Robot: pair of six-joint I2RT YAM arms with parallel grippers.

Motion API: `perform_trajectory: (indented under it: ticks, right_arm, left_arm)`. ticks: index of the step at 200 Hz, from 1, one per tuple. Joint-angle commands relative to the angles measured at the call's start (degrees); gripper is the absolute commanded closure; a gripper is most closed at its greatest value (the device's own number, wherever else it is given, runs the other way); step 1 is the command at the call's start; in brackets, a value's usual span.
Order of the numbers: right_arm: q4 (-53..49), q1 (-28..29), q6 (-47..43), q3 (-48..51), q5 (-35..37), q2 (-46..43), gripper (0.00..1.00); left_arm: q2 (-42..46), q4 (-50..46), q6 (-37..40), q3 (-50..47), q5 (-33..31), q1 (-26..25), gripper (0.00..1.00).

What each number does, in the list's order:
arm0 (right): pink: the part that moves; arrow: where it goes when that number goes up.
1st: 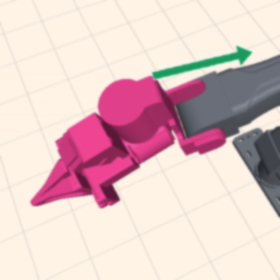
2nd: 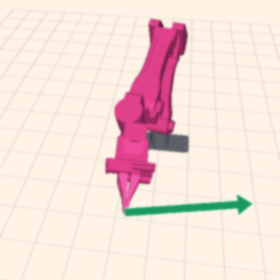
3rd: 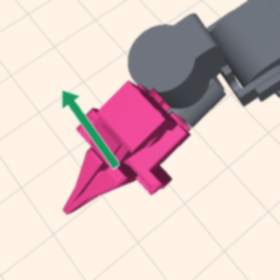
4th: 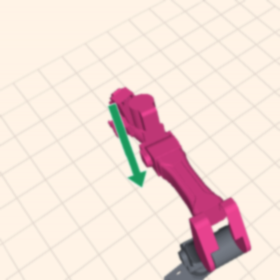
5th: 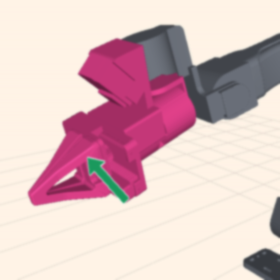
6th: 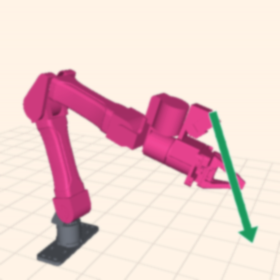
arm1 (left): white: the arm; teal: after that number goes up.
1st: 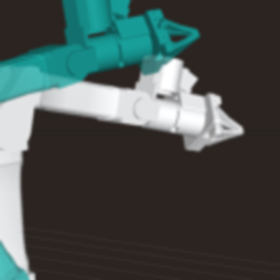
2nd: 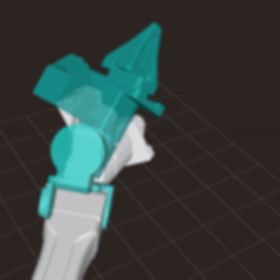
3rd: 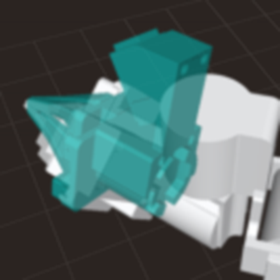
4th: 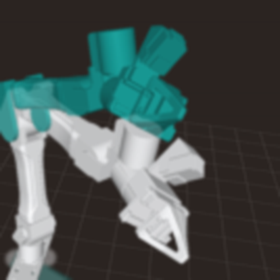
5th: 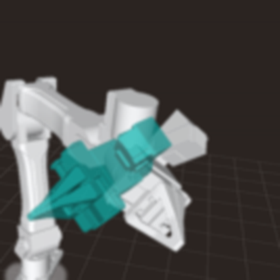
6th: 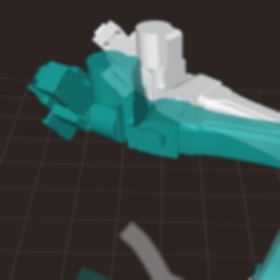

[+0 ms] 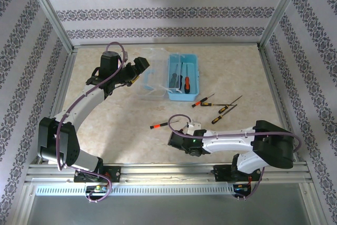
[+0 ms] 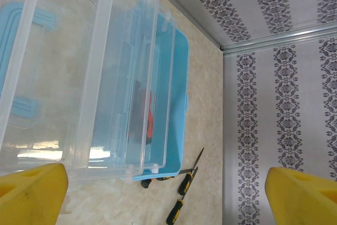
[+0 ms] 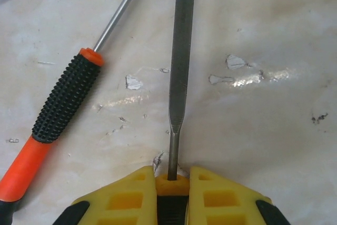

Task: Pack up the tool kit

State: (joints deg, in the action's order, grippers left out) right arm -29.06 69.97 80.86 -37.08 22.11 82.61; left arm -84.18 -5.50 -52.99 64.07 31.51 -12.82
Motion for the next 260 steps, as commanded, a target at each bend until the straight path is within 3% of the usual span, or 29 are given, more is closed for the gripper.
perform_trajectory:
  ticks: [1,54,88,134,180,217,260]
  right_arm:
    - [-3.4,-1.0,-0.4,1.0,3.1,-0.9,0.91]
    - [-4.7,-5.4,-8.2,0.3,3.7,-7.1,0.91]
    - [-4.7,-10.9,-17.9,-2.9,4.1,-10.7,0.91]
    - [-2.8,-21.2,-35.6,-13.3,-0.5,-9.5,0.91]
    - [-1.4,-30.7,-48.3,-33.7,-11.6,4.9,0.91]
    - [-0.4,-35.6,-50.6,-50.1,-22.1,21.4,0.91]
    - [-6.2,-39.1,-51.4,-67.1,-28.5,37.1,0.91]
  left_arm:
    - [-0.9,1.8,-0.3,-0.3,0.7,-0.6,0.04]
    - [-1.3,0.9,1.2,0.2,0.2,-0.5,0.04]
    - [-1.3,-2.9,5.3,2.0,-2.9,-0.3,0.04]
    - [-2.4,-2.5,4.2,1.9,-2.3,2.8,0.03]
    - [-3.7,0.8,0.9,0.5,0.6,6.1,0.03]
    - [-3.3,1.4,0.1,0.1,1.0,7.0,0.03]
    - [-1.7,1.2,0.5,0.1,0.5,7.0,0.03]
